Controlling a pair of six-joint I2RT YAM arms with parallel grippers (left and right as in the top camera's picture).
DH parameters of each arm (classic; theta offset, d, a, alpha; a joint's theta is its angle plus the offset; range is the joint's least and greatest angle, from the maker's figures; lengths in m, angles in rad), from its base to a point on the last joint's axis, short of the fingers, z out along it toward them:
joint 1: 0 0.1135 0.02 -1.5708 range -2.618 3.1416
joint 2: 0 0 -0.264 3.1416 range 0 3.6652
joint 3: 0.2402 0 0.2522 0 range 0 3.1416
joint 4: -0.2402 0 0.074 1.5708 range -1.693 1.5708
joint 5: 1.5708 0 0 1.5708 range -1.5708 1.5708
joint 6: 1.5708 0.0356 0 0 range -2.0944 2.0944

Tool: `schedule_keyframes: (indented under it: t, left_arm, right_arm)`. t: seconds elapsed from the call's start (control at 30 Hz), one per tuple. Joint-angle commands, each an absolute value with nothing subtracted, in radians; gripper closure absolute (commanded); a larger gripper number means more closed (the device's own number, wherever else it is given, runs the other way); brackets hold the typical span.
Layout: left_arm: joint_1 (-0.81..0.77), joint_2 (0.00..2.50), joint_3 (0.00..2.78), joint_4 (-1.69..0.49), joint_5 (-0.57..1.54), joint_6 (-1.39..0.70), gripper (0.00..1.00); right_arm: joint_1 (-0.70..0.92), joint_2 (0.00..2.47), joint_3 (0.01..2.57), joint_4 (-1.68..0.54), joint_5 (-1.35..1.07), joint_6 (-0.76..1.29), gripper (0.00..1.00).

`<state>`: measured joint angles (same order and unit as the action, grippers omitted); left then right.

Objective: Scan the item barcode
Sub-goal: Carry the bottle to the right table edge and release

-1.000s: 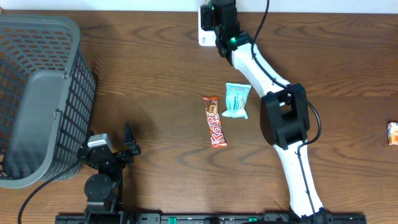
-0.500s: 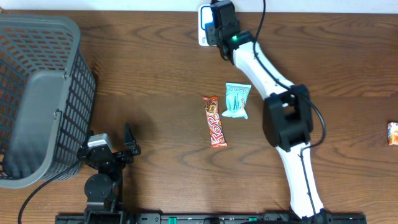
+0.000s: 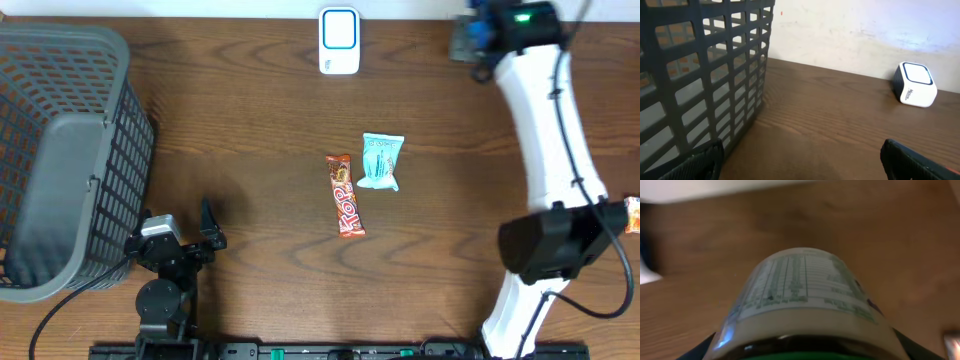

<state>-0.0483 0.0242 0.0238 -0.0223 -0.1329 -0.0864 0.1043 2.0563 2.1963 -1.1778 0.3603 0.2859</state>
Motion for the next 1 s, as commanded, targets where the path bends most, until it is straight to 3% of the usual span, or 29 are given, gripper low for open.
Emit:
schedule_keyframes:
  t: [0.0,0.4,0.57,0.97]
  left_arm:
    - [-0.045,0.023,0.004,-0.057,-0.138,-0.099,0.0]
    - [-0.045,0.024,0.004,-0.057,-0.138,-0.099,0.0]
    - [-0.045,0.024,0.004,-0.057,-0.138,-0.099,0.0]
    - [-0.045,0.024,0.004,-0.057,-0.138,-0.099,0.0]
  right_arm:
    - [-0.004,2.093,2.157,-1.194,0.382,0.343,0.47]
    - [-0.383,2.097,1.924,-1.004,0.321,0.372,0.43]
    - [-0.545,2.101,1.848,-0.931,0.187,0.409,0.43]
    - [-0.707,2.179,1.719,-0.862,0.043,0.548,0.41]
